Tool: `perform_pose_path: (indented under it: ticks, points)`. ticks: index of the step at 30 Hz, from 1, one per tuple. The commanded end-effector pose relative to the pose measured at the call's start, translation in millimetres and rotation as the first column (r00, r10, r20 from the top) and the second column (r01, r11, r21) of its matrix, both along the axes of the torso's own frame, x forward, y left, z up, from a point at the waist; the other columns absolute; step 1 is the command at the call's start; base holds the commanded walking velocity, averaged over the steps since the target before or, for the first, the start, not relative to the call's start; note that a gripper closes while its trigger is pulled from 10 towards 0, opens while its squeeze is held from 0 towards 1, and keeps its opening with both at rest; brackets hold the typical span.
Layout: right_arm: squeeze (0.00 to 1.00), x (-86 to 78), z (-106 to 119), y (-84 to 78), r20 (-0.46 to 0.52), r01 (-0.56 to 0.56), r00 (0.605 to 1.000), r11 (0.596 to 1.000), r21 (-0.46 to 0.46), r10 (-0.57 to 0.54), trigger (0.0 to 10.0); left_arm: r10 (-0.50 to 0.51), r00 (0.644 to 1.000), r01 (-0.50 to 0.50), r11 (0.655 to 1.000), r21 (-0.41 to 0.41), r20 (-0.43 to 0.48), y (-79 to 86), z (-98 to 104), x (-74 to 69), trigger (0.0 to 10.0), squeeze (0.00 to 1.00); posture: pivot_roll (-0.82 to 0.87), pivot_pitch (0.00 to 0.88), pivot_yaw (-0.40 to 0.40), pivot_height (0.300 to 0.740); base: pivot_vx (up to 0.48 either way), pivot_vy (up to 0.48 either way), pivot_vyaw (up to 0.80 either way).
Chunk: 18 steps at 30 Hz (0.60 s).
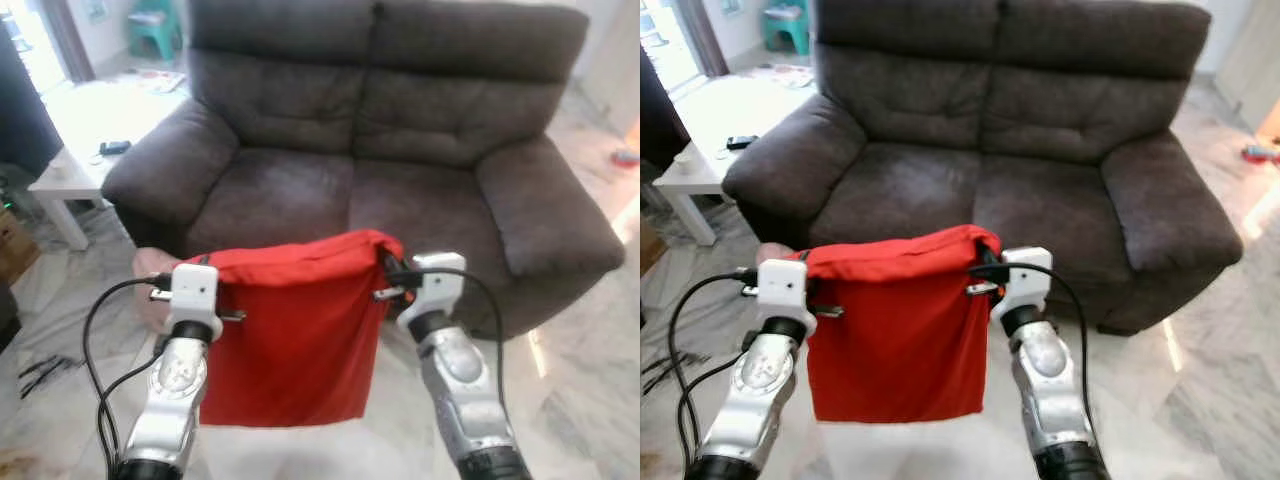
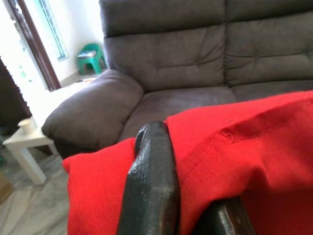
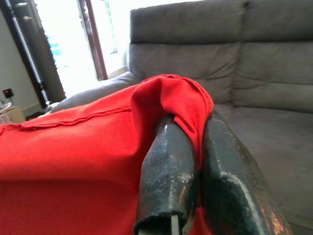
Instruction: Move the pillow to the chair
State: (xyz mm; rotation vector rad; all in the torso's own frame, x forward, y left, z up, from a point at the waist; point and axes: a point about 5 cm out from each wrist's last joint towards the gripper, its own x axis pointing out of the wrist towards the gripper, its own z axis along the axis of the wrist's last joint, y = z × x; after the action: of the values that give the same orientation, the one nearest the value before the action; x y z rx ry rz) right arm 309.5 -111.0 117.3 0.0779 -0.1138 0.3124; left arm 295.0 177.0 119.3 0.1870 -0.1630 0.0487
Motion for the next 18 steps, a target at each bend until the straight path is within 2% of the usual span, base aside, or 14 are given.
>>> perform_pose_path:
  ticks: [1,18]
  points:
    - [0.00,1.4,8.2,-9.4,0.045,0.031,0.998,1.000,0.003,-0.031,10.0,-0.032,0.992,0.032,0.999,0.001,0.125,-11.8,25.6,4.1,10.0,0.00,0.07,0.030,-0.033,0.740,0.000,-0.326,-0.44]
    - [0.00,2.2,8.6,-8.8,0.049,0.037,0.998,0.999,0.004,-0.037,10.0,-0.031,0.991,0.030,1.000,0.008,0.127,-9.1,26.3,4.4,10.0,0.00,0.06,0.027,-0.023,0.740,0.000,-0.324,-0.03]
